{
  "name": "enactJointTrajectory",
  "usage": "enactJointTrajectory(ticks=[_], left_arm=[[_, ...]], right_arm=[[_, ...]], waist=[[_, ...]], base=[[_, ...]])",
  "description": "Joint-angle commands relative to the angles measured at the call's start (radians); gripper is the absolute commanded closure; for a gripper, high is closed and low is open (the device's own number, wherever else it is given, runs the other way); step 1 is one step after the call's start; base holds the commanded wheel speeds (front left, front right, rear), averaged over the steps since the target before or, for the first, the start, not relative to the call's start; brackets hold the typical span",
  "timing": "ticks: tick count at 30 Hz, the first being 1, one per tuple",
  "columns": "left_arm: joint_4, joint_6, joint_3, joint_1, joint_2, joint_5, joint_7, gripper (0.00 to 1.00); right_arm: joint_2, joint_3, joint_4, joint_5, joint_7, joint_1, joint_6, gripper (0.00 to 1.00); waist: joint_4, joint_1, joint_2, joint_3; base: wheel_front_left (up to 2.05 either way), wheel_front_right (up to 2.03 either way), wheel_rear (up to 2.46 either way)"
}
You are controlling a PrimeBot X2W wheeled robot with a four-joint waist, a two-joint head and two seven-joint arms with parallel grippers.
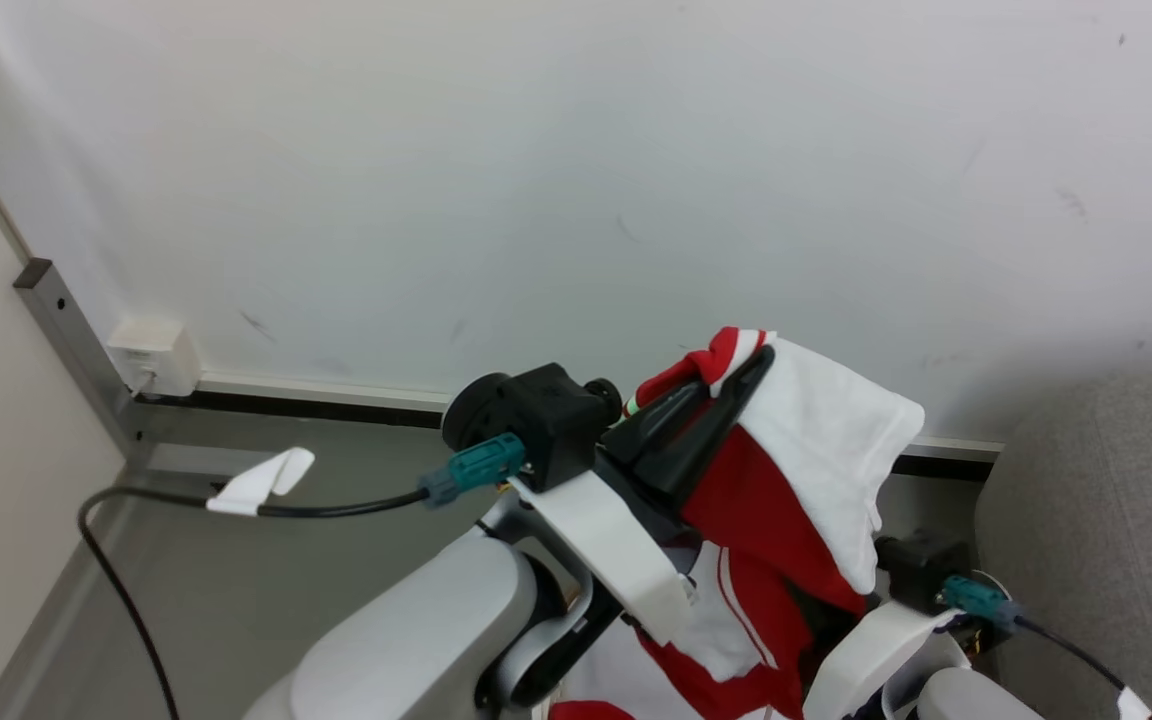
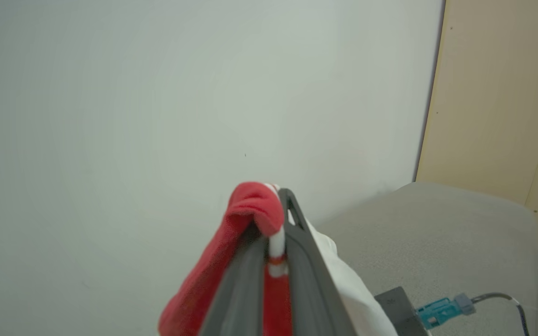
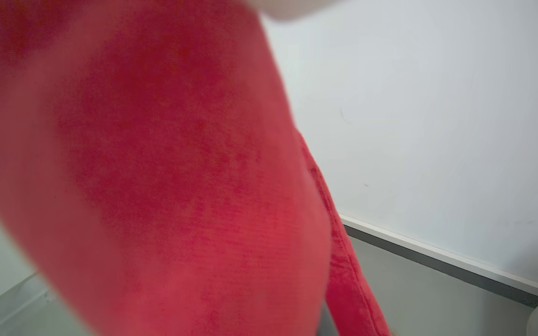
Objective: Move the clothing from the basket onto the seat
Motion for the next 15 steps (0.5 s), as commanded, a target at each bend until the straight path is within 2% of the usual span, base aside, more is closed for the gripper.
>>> enactJointTrajectory(ticks=[1, 7, 15], left_arm=[[0.003, 0.004, 0.005, 0.018, 0.011, -0.005, -0.009, 1.00], [0.008, 0.025, 0.027, 0.078, 0.055, -0.035, -0.021, 1.00], [-0.003, 0.011, -0.006, 0.177, 0.102, -0.029, -0.057, 1.00]], right_arm=[[-0.007, -0.028, -0.015, 0.008, 0.000, 0.016, -0.002, 1.00], [-0.006, -0.215, -0.138, -0.018, 0.000, 0.106, -0.002, 1.00], [0.014, -0.387, -0.285, -0.045, 0.000, 0.183, -0.002, 1.00]], waist=[[-0.007, 0.0000, 0.0000, 0.000], [-0.033, 0.0000, 0.0000, 0.011], [-0.097, 0.0000, 0.0000, 0.034]], base=[[0.00, 0.00, 0.00], [0.00, 0.00, 0.00], [0.00, 0.00, 0.00]])
